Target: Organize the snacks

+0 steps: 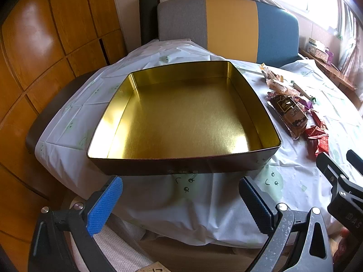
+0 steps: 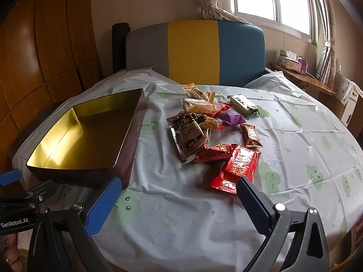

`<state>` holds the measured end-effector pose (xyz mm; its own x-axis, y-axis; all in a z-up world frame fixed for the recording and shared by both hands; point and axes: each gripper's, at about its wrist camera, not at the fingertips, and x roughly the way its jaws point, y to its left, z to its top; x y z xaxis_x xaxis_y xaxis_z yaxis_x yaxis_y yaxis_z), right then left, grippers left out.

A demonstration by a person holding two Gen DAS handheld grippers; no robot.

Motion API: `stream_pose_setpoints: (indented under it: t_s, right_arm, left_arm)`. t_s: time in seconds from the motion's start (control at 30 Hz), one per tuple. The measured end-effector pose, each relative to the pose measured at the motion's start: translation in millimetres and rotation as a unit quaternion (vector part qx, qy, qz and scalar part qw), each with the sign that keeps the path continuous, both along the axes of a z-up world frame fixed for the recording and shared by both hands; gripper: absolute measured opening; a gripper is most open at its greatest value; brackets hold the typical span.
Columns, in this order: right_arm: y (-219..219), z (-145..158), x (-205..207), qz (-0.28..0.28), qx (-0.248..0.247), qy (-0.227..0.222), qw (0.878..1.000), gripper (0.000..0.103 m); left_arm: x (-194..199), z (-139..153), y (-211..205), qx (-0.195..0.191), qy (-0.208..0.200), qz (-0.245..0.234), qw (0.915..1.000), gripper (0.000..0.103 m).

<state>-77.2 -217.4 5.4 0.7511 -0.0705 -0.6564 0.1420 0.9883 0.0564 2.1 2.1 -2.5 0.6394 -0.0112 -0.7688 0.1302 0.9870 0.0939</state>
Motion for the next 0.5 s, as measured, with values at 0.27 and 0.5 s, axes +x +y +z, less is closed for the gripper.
stream_pose_setpoints:
  t_s: [0.27,0.5]
  right_arm:
    - [0.2,0.0,0.6,0.002,0.002,0.002,1.0,0.103]
    - [-0.3,-0.2,0.2,0.001,0.001,0.001,1.0,0.103]
  left_arm:
    - [0.0,-0.4,-0.1,0.001,0.003,-0.001,1.0,0.103]
    - [0.4,-1.4,-1.0,0.002,0.005,-0.002,1.0,0.103]
